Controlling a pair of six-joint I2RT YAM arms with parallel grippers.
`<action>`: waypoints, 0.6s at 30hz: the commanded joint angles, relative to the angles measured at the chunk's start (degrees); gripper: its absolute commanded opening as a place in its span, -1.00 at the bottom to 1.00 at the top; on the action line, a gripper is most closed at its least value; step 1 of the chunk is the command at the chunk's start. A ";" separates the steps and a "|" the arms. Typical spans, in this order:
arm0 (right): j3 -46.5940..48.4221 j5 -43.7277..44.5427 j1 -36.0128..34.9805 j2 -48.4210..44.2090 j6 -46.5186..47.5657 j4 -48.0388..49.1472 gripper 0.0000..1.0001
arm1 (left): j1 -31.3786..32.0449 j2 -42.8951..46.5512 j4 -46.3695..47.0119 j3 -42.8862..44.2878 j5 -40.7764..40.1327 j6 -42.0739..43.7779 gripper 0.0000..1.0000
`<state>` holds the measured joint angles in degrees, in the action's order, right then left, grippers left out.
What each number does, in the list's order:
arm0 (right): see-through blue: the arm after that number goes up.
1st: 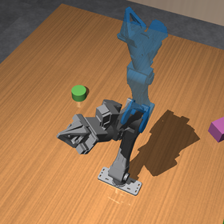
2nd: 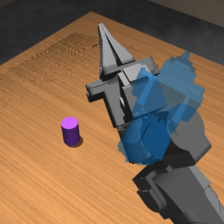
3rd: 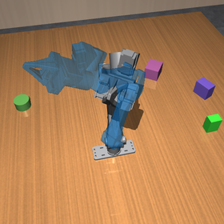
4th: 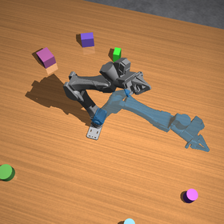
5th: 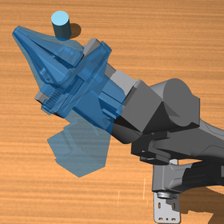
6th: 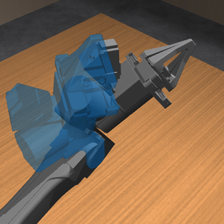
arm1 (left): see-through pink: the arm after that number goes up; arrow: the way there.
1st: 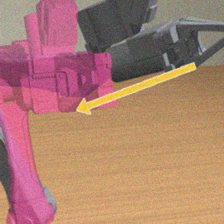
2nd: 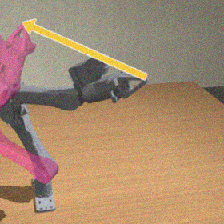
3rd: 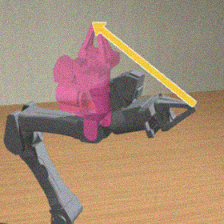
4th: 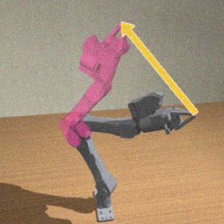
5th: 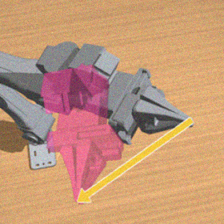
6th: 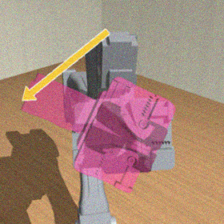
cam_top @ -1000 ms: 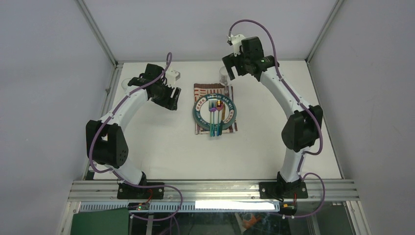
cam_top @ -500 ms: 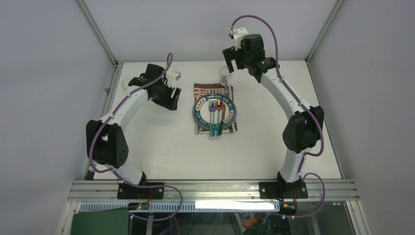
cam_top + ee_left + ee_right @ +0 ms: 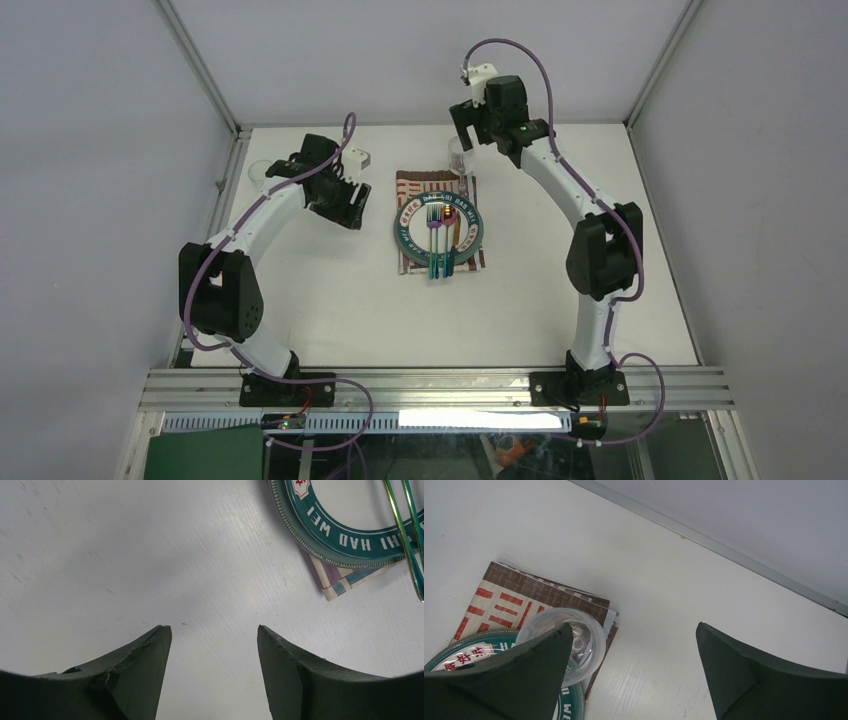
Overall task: Set the dinner table for one person
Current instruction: Pick up the cup with the napkin.
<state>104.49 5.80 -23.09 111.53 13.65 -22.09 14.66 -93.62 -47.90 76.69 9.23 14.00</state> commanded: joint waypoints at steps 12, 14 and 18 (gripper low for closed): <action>1.17 -0.21 -0.36 0.70 -1.30 2.22 0.68 | 0.55 -0.13 2.42 -0.56 -0.22 0.28 0.29; 0.60 -0.12 -0.29 0.32 -1.60 2.12 0.62 | 0.64 -0.32 2.38 -0.44 -0.29 0.24 0.28; 0.33 -0.79 -0.43 0.24 -2.07 0.61 0.62 | 0.68 -0.48 2.43 -0.40 -0.44 0.26 0.27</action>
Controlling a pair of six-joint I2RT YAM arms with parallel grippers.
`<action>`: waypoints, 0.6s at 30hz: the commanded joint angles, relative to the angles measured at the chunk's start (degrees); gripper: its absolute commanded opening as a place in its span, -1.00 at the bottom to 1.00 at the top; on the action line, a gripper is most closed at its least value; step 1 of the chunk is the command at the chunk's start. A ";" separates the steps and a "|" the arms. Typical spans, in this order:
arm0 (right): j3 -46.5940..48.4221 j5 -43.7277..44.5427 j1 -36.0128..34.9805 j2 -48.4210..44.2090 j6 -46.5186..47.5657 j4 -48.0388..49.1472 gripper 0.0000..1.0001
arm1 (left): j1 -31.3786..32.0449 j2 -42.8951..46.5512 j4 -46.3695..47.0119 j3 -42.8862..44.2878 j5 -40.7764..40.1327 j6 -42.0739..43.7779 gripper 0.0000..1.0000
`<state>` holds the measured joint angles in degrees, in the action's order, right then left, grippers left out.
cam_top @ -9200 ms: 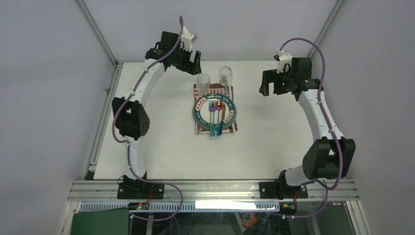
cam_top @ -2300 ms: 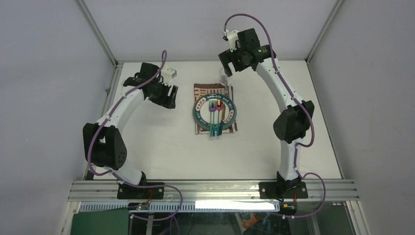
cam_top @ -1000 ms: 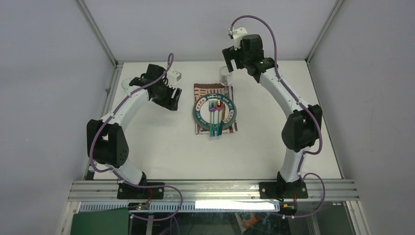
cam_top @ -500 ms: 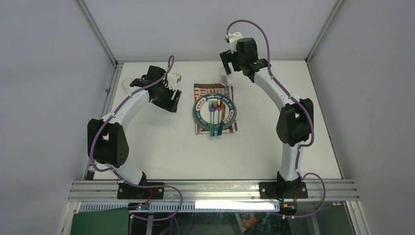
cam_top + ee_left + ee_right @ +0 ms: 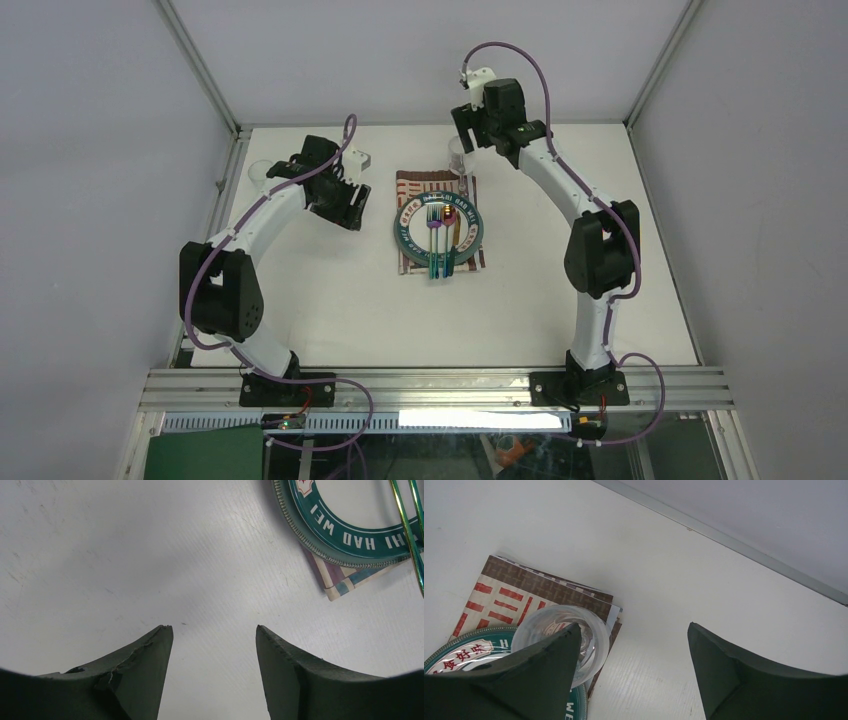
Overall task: Set the dinner table for one person
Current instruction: Pick up the cup with the napkin.
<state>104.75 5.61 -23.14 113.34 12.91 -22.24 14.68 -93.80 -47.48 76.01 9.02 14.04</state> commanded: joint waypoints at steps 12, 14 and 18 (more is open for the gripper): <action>5.69 -3.78 -0.87 0.16 -4.48 -11.47 0.43 | 1.06 -0.25 1.96 -0.14 -0.46 0.19 0.25; 5.85 -3.37 -0.97 0.35 -4.26 -12.20 0.31 | 1.19 -0.33 1.96 -0.01 -0.65 0.20 0.25; 3.06 -1.86 -1.03 -1.01 -3.83 -9.83 -0.26 | 1.46 -0.59 1.98 -0.15 -0.89 0.17 0.25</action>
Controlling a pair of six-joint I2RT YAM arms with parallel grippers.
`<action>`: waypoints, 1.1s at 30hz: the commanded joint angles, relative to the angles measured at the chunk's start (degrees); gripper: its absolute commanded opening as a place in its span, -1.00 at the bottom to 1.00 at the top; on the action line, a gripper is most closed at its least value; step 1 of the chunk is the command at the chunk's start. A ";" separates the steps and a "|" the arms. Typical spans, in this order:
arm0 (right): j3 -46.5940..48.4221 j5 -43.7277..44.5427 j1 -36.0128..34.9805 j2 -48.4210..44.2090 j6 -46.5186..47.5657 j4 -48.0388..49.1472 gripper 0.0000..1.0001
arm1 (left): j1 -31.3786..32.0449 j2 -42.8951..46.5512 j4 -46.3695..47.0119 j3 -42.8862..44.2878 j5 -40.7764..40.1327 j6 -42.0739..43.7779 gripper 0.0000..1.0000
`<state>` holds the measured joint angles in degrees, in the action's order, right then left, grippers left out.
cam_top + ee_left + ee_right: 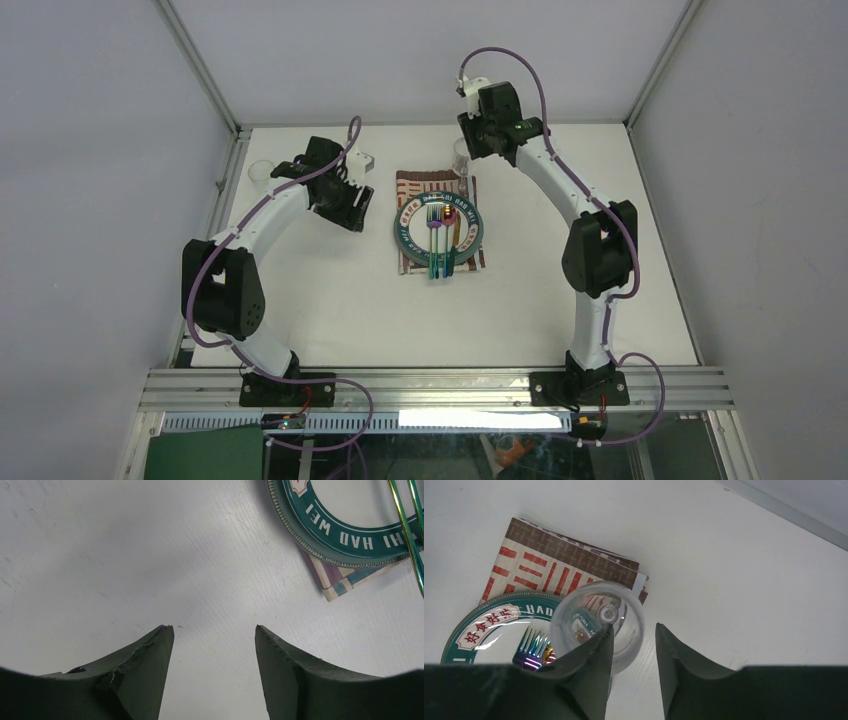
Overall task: Set the dinner table for one person
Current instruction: Pick up the cup with the napkin.
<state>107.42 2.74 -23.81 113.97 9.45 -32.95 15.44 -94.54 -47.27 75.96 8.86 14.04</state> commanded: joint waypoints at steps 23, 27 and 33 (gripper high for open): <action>-4.97 7.61 -0.49 -8.11 3.52 6.29 -1.00 | 1.30 -0.81 1.75 -0.40 -1.31 0.62 0.22; -6.15 8.01 -0.53 -12.48 4.32 9.01 -1.00 | 1.53 -0.91 1.74 -0.38 -1.28 0.59 0.21; -9.42 11.69 -0.45 -18.86 6.23 12.67 -1.00 | 1.61 -0.92 1.78 -0.45 -1.22 0.72 0.21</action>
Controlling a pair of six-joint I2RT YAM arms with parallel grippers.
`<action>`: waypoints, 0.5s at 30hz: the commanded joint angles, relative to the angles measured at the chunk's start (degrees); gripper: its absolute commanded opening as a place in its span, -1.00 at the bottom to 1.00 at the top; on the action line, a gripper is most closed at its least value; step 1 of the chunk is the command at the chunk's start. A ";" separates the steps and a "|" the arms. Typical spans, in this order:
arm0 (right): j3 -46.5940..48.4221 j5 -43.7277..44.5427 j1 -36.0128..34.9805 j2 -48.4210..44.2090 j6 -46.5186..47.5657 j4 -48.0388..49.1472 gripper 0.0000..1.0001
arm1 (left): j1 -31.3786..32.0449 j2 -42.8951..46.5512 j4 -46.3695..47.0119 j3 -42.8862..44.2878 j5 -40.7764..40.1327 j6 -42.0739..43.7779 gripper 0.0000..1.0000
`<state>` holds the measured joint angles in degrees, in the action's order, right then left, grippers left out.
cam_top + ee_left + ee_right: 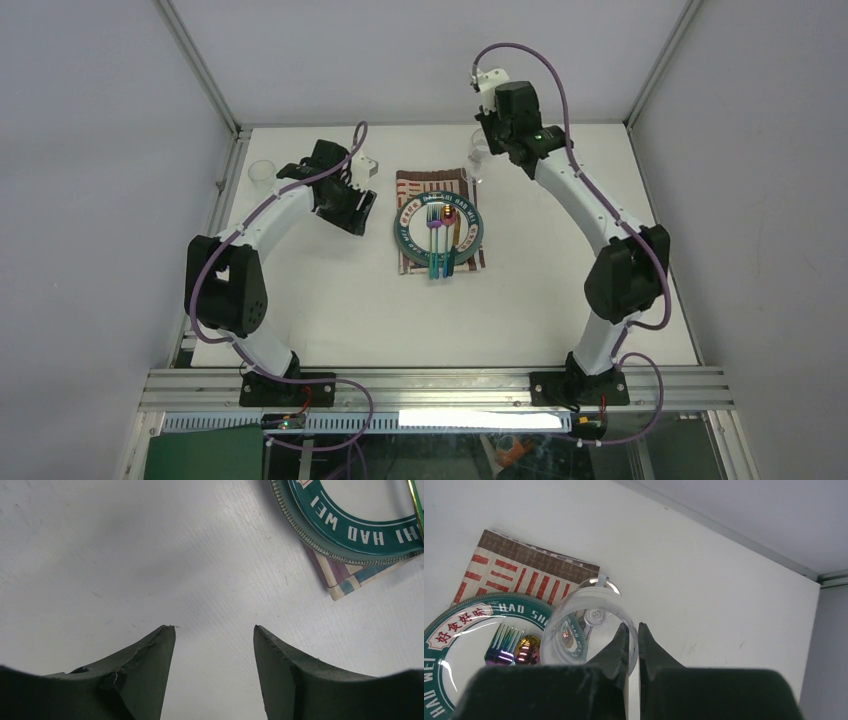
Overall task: Set the dinner table for one person
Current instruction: Pick up the cup with the napkin.
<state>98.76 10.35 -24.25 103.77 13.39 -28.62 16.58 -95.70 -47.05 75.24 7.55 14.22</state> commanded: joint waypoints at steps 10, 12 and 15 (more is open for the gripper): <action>-8.48 10.87 4.13 -15.05 6.12 4.73 -1.00 | 1.41 -0.33 1.45 0.76 0.25 0.79 0.21; -9.10 10.12 6.53 -15.99 5.75 2.67 -1.00 | 1.67 -0.72 1.43 0.96 0.19 0.88 0.21; -9.76 9.13 10.74 -17.53 5.39 -0.56 -1.00 | 2.14 -1.40 1.45 1.36 0.48 1.11 0.20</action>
<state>89.01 18.37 -18.15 91.05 18.15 -28.10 17.72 -96.84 -47.03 75.24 7.57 14.39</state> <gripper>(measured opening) 0.039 0.606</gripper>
